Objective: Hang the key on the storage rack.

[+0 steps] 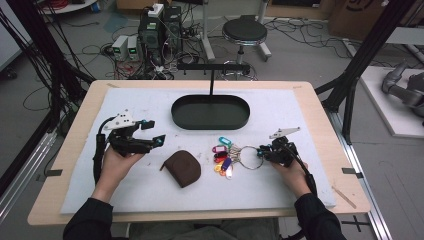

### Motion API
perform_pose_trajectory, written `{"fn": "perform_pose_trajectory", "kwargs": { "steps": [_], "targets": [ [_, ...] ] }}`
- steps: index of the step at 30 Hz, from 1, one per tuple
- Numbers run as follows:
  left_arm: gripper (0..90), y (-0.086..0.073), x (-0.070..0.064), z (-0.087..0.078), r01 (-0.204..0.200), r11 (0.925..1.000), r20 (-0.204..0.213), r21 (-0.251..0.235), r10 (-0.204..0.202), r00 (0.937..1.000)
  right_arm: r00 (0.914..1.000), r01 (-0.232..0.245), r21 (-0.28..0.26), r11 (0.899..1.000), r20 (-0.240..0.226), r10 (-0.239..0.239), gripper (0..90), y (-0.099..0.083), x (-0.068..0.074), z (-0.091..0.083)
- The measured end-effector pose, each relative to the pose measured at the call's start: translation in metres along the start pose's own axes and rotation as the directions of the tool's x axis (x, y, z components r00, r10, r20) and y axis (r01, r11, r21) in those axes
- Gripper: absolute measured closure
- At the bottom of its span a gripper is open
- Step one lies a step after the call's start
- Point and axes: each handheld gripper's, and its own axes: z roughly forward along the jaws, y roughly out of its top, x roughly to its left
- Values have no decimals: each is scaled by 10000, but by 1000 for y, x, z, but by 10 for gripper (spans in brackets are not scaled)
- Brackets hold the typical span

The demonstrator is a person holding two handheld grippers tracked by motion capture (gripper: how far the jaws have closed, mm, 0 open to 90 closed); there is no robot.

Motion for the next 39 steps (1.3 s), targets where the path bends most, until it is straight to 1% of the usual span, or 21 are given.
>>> {"fn": "perform_pose_trajectory", "kwargs": {
  "steps": [3, 4, 5, 7, 10, 12, 14, 17, 19, 21, 23, 26, 30, 32, 34, 38, 39],
  "targets": [
    [280, 0, 0, -1, -10, 10000, -71, 1, 10, 10000, 10000, 4, -11, 10000, 24, -4, 788, 0, -1, 0],
    [280, 0, -1, -1, -37, 10000, -197, 12, 37, 9998, 10000, 66, 32, 10000, 35, -66, 789, 0, -1, 0],
    [280, 0, -1, -1, -37, 10000, -231, 12, 37, 9997, 10000, 66, 32, 10000, 35, -66, 789, 0, -1, 0],
    [280, -1, -1, -1, 28, 10000, -229, -10, -28, 9997, 9998, 127, 10, 9999, 119, -127, 797, 0, 0, 1],
    [280, -1, -2, 0, -8, 10000, -250, 62, 10, 9997, 9998, 107, 8, 9999, 192, -107, 850, 0, 0, 1],
    [280, -1, -3, 0, -29, 10000, -253, 65, 30, 9997, 9998, 114, -2, 9999, 138, -114, 867, 0, -1, 1],
    [280, -1, -3, 1, -50, 9999, -246, 93, 52, 9997, 10000, -35, -34, 10000, 60, 35, 869, 0, -2, 1],
    [280, -1, -3, 2, -32, 9999, -207, 120, 34, 9998, 9992, -337, -81, 9994, -196, 335, 871, 0, -5, 1],
    [280, -1, -3, 2, -36, 9999, -206, 132, 39, 9998, 9993, -324, -62, 9995, -198, 323, 872, 0, -6, 1],
    [280, -2, -3, 2, -21, 9999, -231, 131, 24, 9997, 9990, -421, -199, 9989, -181, 418, 873, 0, -7, 0],
    [280, -2, -3, 2, -25, 10000, -219, 84, 27, 9998, 9977, -618, -476, 9969, -323, 603, 874, 0, -9, -3],
    [280, -2, -3, 0, -13, 10000, -248, 75, 15, 9997, 9973, -692, -824, 9942, -284, 671, 874, 1, -10, -8],
    [280, -2, -3, 0, -16, 10000, -239, 39, 17, 9997, 9974, -704, -1301, 9890, -262, 676, 875, 2, -8, -15],
    [279, -2, -3, 0, -35, 10000, -257, 48, 36, 9997, 9979, -623, -1564, 9857, -256, 590, 875, 3, -7, -18],
    [280, -2, -4, 0, -49, 10000, -226, 62, 51, 9997, 9977, -638, -1709, 9832, -318, 593, 875, 4, -5, -21],
    [280, -2, -4, 0, -61, 10000, -217, 42, 62, 9997, 9973, -665, -2152, 9743, -446, 583, 875, 6, 0, -26],
    [280, -2, -5, 0, -73, 10000, -213, 46, 74, 9997, 9976, -599, -2278, 9719, -486, 501, 874, 7, 1, -26]
  ]
}}
